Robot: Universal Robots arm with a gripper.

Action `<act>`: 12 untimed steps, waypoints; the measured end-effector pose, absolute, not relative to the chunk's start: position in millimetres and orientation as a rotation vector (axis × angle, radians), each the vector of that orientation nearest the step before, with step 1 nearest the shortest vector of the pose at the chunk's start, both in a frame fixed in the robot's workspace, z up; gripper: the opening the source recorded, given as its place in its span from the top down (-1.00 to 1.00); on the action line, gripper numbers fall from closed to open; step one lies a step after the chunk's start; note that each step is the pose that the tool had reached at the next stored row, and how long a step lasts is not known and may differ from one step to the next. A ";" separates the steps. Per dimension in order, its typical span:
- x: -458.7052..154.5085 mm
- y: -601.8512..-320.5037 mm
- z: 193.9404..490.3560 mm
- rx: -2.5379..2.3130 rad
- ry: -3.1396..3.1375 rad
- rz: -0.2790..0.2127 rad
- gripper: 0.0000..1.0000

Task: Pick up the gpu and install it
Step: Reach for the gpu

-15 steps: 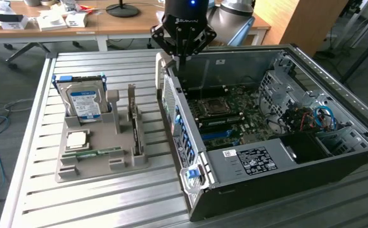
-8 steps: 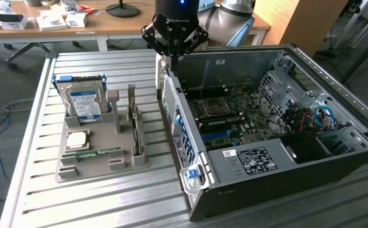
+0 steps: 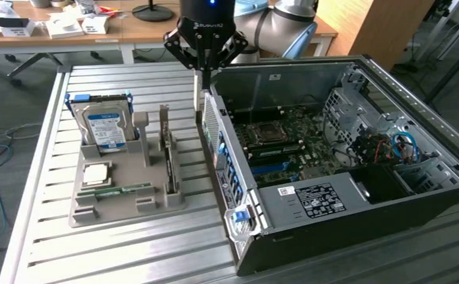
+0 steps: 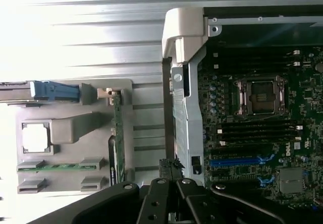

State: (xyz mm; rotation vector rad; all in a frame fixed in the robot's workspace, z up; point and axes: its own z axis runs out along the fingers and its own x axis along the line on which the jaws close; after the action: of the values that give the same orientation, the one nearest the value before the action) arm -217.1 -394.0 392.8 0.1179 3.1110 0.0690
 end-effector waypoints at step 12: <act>-244.1 -392.5 392.0 0.121 3.111 0.069 0.79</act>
State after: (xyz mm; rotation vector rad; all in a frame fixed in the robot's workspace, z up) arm -244.1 -392.5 392.0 0.1212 3.1109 0.0689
